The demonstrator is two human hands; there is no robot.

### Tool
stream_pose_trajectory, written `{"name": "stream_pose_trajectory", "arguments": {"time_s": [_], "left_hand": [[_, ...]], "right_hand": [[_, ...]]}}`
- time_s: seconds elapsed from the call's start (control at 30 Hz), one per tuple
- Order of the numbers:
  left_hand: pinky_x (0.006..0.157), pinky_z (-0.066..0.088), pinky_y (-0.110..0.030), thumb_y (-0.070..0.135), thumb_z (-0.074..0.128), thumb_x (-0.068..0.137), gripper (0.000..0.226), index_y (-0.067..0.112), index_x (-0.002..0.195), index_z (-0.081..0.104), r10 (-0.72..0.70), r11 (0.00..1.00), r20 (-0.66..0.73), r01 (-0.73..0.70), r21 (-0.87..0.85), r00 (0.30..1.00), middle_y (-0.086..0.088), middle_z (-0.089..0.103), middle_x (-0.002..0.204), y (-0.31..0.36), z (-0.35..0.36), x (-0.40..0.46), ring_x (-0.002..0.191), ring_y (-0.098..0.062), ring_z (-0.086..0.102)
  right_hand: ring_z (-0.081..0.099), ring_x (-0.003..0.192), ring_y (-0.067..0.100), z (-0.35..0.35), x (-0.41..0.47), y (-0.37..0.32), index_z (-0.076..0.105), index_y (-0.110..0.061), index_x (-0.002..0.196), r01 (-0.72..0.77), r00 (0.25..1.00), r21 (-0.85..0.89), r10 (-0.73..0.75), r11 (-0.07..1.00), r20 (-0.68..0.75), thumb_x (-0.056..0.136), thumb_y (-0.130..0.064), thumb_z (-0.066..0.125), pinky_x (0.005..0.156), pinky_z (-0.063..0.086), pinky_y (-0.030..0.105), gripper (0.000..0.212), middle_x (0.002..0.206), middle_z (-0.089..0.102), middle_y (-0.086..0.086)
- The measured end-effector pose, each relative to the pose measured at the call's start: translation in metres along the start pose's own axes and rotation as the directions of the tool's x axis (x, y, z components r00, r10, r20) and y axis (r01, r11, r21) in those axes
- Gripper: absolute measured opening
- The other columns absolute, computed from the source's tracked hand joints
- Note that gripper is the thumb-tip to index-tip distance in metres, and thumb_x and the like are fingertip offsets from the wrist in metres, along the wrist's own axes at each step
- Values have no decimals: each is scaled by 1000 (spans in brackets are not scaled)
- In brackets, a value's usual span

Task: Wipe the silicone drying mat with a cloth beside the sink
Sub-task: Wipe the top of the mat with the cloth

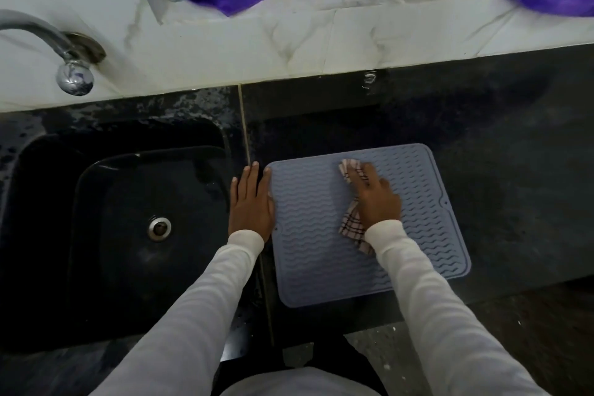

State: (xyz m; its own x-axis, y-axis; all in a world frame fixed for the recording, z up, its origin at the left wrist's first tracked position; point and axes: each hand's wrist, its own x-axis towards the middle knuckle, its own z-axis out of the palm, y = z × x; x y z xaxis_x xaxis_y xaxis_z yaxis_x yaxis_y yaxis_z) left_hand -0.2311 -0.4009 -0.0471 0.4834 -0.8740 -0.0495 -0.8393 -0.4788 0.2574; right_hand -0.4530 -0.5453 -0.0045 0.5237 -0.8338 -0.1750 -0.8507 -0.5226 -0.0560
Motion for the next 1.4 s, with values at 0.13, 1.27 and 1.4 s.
{"name": "stream_pose_trajectory", "arguments": {"time_s": [0.13, 1.27, 1.4], "left_hand": [[123, 5, -46, 31, 20, 101, 55, 21, 155, 19, -3, 1000, -1, 3, 16, 1000, -8, 15, 163, 1, 0, 1, 151, -23, 8], [123, 6, -44, 40, 34, 101, 56, 25, 154, 24, 9, 999, -36, -11, -54, 999, -4, 19, 162, -1, -2, 0, 150, -21, 11], [123, 6, -44, 33, 37, 103, 56, 22, 155, 22, -1, 1000, -29, 0, -24, 1000, -6, 17, 163, 1, 0, 1, 151, -22, 10]], "right_hand": [[50, 107, 40, -3, 7, 55, 28, -35, 147, -106, 994, -15, 105, 994, -42, 88, -3, 51, 69, 52, 50, 71, 152, 27, 5], [60, 94, 30, -1, -30, -107, 43, -27, 133, 187, 982, 335, -188, 923, -30, 96, -35, 45, 77, 53, 42, 37, 120, 50, 7], [60, 95, 33, 8, -34, -130, 38, -24, 137, 157, 987, 320, -160, 934, -18, 99, -37, 39, 79, 53, 44, 40, 131, 45, 12]]}}
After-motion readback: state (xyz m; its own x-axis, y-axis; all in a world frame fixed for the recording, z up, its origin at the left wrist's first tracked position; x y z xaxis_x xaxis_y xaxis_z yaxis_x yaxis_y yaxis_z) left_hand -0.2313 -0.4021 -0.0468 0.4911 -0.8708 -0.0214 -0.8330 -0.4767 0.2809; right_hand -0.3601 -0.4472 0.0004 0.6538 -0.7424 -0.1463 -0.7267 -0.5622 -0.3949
